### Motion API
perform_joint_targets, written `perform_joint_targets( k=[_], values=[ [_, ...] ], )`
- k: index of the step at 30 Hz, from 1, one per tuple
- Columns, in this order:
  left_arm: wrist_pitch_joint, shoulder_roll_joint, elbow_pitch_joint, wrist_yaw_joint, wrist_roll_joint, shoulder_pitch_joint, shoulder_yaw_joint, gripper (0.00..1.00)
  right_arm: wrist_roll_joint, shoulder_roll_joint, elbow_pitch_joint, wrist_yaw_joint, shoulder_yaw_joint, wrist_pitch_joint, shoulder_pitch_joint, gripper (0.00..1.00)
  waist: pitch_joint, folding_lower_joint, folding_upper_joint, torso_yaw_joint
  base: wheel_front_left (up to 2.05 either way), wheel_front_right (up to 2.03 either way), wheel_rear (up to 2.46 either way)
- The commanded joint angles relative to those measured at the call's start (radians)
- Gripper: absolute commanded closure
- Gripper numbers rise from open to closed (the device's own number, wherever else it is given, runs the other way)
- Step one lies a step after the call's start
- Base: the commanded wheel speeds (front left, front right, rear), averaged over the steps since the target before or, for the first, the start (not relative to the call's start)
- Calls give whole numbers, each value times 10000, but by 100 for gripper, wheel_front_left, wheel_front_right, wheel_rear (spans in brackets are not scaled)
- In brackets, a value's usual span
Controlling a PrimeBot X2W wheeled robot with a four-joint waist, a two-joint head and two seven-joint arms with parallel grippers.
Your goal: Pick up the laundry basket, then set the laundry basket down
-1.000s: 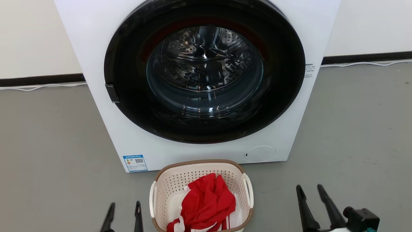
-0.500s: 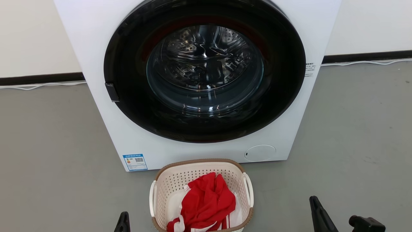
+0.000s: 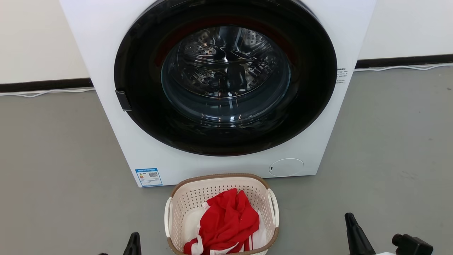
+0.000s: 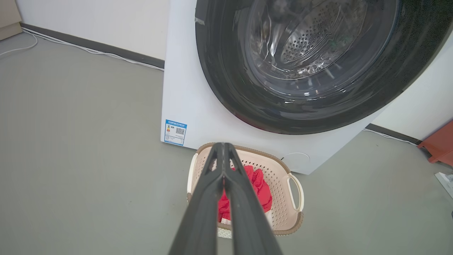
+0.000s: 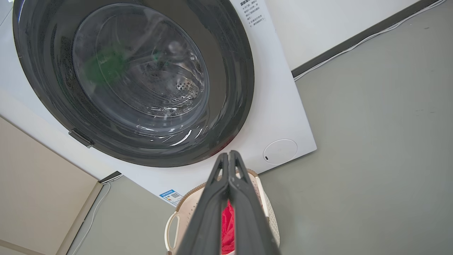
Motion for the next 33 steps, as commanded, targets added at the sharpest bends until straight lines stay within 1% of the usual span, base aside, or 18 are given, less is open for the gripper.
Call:
perform_joint_targets(
  k=[1,33],
  values=[
    [23,87,-197,-113,-318,-538,149,100,309,-84,-318,17,-46,71,-452,100,5,-1,-1,2,0,0,0],
    [824,157,164,-832,-4154,-1341,624,100,3680,-129,-481,35,-394,927,-896,100,114,-1,-1,33,0,0,0]
  ],
)
